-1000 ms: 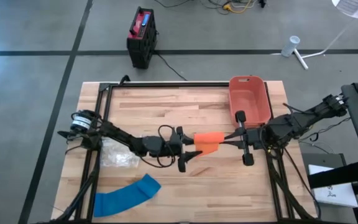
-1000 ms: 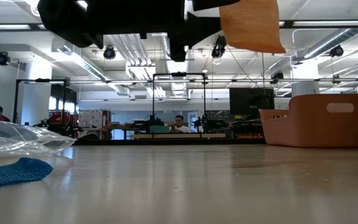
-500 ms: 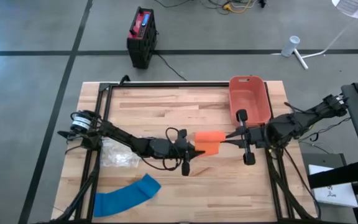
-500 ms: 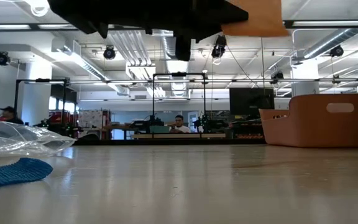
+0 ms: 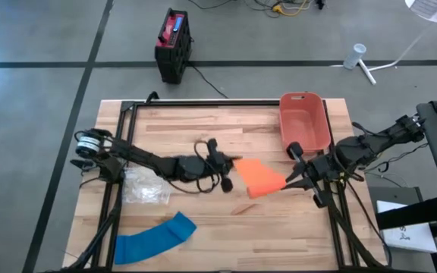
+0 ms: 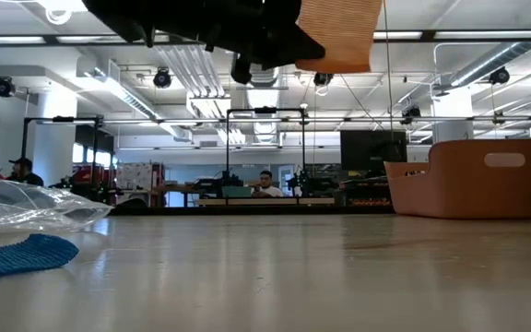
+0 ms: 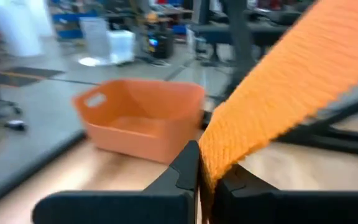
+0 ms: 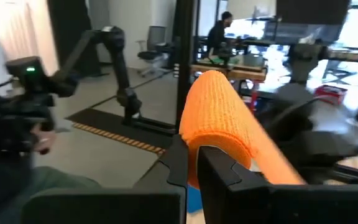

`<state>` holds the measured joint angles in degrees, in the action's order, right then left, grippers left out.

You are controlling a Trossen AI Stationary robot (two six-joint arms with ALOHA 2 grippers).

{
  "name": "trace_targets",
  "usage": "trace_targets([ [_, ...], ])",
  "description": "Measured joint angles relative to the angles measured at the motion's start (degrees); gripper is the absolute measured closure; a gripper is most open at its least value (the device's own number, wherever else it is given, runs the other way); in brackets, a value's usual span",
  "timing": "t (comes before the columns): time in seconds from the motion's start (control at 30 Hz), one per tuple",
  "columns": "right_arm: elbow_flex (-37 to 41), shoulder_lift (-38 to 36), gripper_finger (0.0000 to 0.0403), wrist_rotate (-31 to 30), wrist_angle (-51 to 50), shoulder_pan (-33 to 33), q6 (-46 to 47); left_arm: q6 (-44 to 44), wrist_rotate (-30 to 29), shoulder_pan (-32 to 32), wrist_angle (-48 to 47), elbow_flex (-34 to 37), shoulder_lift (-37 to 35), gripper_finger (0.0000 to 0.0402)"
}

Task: Roll bandage
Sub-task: Roll the orange bandage

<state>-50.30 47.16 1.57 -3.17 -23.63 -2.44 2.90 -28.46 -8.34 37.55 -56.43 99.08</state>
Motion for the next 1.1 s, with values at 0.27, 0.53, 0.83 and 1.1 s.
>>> trace_targets([
  [0.27, 0.0, 1.7, 0.0394, 6.1, -0.2, -0.1, 2.1, -1.9, -0.6, 10.0, -2.6, 0.0, -4.5, 0.0401],
  [0.53, 0.0, 3.8, 0.0394, 12.5, -1.2, -0.2, 2.9, -5.0, 3.2, 19.4, -3.0, 0.1, -10.1, 0.0401],
  [0.83, 0.0, 7.6, 0.0394, 13.4, -2.0, -0.9, 3.4, -11.7, 8.9, 25.0, -8.6, -3.2, -20.7, 0.0401],
  [1.1, 0.0, 12.2, 0.0394, 13.4, -1.8, -0.9, 3.3, -18.2, 9.5, 23.2, -29.4, -21.3, -22.1, 0.0401],
])
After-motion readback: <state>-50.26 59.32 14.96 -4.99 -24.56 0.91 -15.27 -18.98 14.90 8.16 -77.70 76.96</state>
